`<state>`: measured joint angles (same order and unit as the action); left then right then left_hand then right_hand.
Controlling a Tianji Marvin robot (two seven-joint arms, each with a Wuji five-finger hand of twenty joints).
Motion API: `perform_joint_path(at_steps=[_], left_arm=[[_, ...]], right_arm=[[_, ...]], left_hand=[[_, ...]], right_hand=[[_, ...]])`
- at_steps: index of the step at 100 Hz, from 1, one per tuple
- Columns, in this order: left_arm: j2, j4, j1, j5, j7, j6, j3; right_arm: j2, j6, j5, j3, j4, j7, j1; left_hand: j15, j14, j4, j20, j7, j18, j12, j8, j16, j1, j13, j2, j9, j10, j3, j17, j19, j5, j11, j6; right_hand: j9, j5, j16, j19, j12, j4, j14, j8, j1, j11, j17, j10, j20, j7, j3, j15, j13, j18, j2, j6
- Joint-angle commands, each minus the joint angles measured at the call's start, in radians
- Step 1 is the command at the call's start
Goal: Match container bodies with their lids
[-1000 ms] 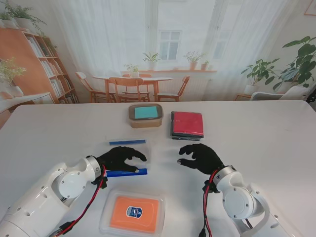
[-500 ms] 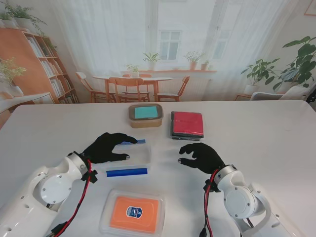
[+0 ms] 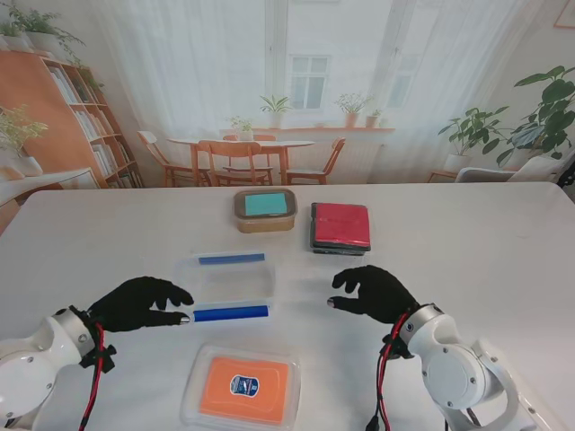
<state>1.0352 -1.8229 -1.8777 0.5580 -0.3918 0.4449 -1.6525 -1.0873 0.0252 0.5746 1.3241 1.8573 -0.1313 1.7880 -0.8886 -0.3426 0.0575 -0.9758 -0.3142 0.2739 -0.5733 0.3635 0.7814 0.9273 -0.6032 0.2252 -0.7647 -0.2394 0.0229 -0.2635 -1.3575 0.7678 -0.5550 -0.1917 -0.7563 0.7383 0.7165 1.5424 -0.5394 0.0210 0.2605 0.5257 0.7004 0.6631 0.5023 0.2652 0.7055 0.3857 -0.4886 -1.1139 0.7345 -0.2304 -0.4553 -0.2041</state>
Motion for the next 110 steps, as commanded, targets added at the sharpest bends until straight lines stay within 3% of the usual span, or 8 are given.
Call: perform_joint_path(at_steps=[1, 14, 19, 31, 42, 56, 73, 110], left_arm=[[-0.015, -0.009, -0.030, 0.011, -0.002, -0.023, -0.008], [-0.024, -0.031, -0.065, -0.023, -0.067, -0.066, -0.028], [-0.027, -0.037, -0.072, -0.031, -0.089, -0.086, -0.029], [-0.030, -0.046, -0.086, -0.050, -0.126, -0.152, -0.021], [-0.036, -0.050, -0.093, -0.070, -0.176, -0.209, -0.008], [-0.040, -0.055, -0.104, -0.085, -0.210, -0.280, 0.012], [-0.046, -0.056, -0.108, -0.090, -0.248, -0.328, 0.030], [-0.053, -0.052, -0.101, -0.062, -0.290, -0.392, 0.059]], right_arm=[[0.012, -0.023, -0.002, -0.001, 0.018, -0.030, 0.020], [0.026, -0.078, -0.002, -0.005, 0.049, -0.108, 0.043], [0.029, -0.103, -0.004, -0.011, 0.056, -0.127, 0.049], [0.037, -0.156, -0.013, -0.028, 0.069, -0.168, 0.059], [0.045, -0.200, -0.014, -0.038, 0.087, -0.213, 0.070], [0.054, -0.245, -0.015, -0.048, 0.107, -0.254, 0.085], [0.062, -0.288, -0.020, -0.068, 0.115, -0.287, 0.090], [0.069, -0.371, -0.039, -0.113, 0.119, -0.311, 0.079]], left_hand=[[-0.103, -0.098, -0.013, -0.072, 0.000, -0.046, -0.050, 0.025, 0.051, -0.034, -0.049, -0.052, -0.051, -0.027, -0.030, -0.087, -0.117, 0.052, -0.061, -0.022], [-0.295, -0.113, -0.030, -0.108, -0.036, -0.072, -0.127, 0.048, 0.117, -0.067, -0.212, -0.130, -0.185, -0.020, -0.038, -0.317, -0.307, 0.145, -0.179, -0.038], [-0.364, -0.100, -0.034, -0.052, -0.051, -0.096, -0.151, 0.050, 0.114, -0.079, -0.282, -0.151, -0.232, -0.008, -0.040, -0.413, -0.399, 0.172, -0.223, -0.041], [-0.504, -0.050, -0.041, 0.166, -0.088, -0.169, -0.178, 0.028, 0.070, -0.094, -0.439, -0.199, -0.336, 0.035, -0.043, -0.620, -0.607, 0.215, -0.336, -0.063], [-0.565, -0.021, -0.051, 0.264, -0.107, -0.197, -0.185, 0.008, 0.042, -0.133, -0.517, -0.254, -0.387, 0.058, -0.048, -0.721, -0.689, 0.227, -0.392, -0.083], [-0.611, -0.005, -0.060, 0.313, -0.120, -0.194, -0.183, -0.010, 0.016, -0.173, -0.587, -0.314, -0.431, 0.071, -0.053, -0.796, -0.736, 0.224, -0.444, -0.113], [-0.633, 0.012, -0.062, 0.308, -0.128, -0.192, -0.177, -0.023, -0.005, -0.198, -0.630, -0.341, -0.461, 0.087, -0.055, -0.837, -0.736, 0.214, -0.477, -0.134], [-0.647, 0.020, -0.064, 0.279, -0.157, -0.191, -0.156, -0.037, -0.037, -0.223, -0.650, -0.361, -0.472, 0.090, -0.056, -0.838, -0.736, 0.206, -0.491, -0.150]], right_hand=[[-0.043, 0.021, 0.025, 0.103, -0.036, -0.018, 0.023, 0.004, -0.022, 0.054, 0.053, 0.023, 0.036, 0.006, 0.013, -0.076, 0.045, 0.086, 0.016, -0.021], [-0.104, 0.037, 0.042, 0.205, -0.101, -0.017, 0.011, -0.010, -0.048, 0.143, 0.171, 0.042, 0.050, 0.008, 0.010, -0.209, 0.128, 0.123, 0.038, -0.054], [-0.143, 0.051, 0.046, 0.249, -0.122, -0.015, 0.007, -0.015, -0.066, 0.175, 0.237, 0.055, 0.051, 0.015, 0.011, -0.261, 0.179, 0.134, 0.058, -0.071], [-0.241, 0.065, 0.010, 0.379, -0.178, -0.011, -0.036, -0.048, -0.108, 0.255, 0.412, 0.067, -0.009, 0.037, 0.010, -0.390, 0.312, 0.190, 0.100, -0.106], [-0.338, 0.073, -0.046, 0.495, -0.205, -0.010, -0.096, -0.086, -0.133, 0.323, 0.574, 0.056, -0.121, 0.077, 0.012, -0.482, 0.443, 0.256, 0.129, -0.136], [-0.422, 0.080, -0.074, 0.552, -0.219, -0.008, -0.151, -0.105, -0.149, 0.374, 0.705, 0.038, -0.170, 0.106, 0.018, -0.537, 0.555, 0.299, 0.157, -0.162], [-0.485, 0.097, -0.057, 0.551, -0.224, -0.005, -0.199, -0.118, -0.150, 0.403, 0.721, 0.022, -0.057, 0.155, 0.040, -0.594, 0.573, 0.336, 0.189, -0.180], [-0.502, 0.112, -0.036, 0.552, -0.224, -0.005, -0.215, -0.124, -0.153, 0.411, 0.725, 0.021, -0.025, 0.181, 0.048, -0.605, 0.574, 0.353, 0.198, -0.193]])
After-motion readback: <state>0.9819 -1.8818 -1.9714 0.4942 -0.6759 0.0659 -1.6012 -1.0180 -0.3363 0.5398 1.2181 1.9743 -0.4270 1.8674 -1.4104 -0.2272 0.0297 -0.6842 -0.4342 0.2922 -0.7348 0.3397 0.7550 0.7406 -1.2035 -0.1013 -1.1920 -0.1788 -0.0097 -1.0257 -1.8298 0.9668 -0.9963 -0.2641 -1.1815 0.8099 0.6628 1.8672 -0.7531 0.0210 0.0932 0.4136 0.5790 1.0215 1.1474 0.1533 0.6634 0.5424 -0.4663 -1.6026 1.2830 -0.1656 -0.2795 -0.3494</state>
